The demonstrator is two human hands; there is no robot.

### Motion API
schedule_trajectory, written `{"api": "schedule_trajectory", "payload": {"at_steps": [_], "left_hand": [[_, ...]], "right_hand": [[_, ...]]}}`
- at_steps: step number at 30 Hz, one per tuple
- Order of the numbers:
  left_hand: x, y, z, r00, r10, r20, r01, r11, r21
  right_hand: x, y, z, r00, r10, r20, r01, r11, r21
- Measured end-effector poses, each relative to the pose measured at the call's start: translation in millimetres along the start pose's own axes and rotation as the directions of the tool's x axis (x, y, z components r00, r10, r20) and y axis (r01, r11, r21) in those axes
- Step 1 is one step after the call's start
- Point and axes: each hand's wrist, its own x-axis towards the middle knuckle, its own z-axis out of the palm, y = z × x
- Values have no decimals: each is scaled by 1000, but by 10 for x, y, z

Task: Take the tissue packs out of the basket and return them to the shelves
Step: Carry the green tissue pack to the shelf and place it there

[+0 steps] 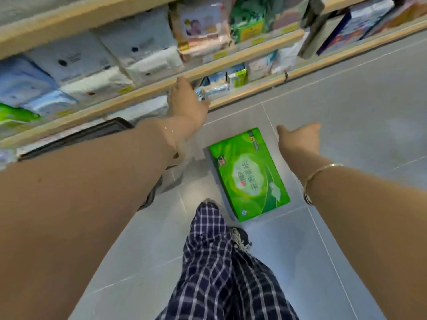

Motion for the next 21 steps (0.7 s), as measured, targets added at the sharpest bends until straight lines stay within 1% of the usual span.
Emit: {"api": "schedule_trajectory", "payload": {"at_steps": [3, 6, 8, 10, 12, 15, 18, 21], "left_hand": [[258, -220, 524, 997, -48, 62, 46, 998, 35], [377, -416, 1094, 987, -83, 135, 76, 995, 59], [485, -563, 1543, 983, -101, 151, 93, 994, 59], [540, -719, 1937, 976, -154, 155, 150, 988, 34], [539, -895, 2275, 962, -220, 162, 218, 976, 25], [450, -1234, 2738, 933, -289, 213, 288, 957, 35], [299, -1546, 2979, 896, -358, 264, 360, 932, 42], [164, -1794, 3065, 854, -436, 286, 450, 893, 17]], "right_hand": [[380, 528, 251, 984, 177, -3, -176, 984, 31], [675, 1099, 480, 952, 306, 8, -306, 952, 24], [920, 1474, 693, 929, 369, 26, -369, 929, 13], [1094, 1786, 861, 930, 367, 30, -366, 930, -23], [1202, 2042, 1000, 942, 333, 48, -328, 940, -94], [1355, 2339, 1212, 948, 306, 88, -289, 942, -170], [1416, 2464, 1340, 948, 295, 121, -261, 935, -241], [1476, 2405, 1449, 958, 245, 151, -189, 931, -313]]}}
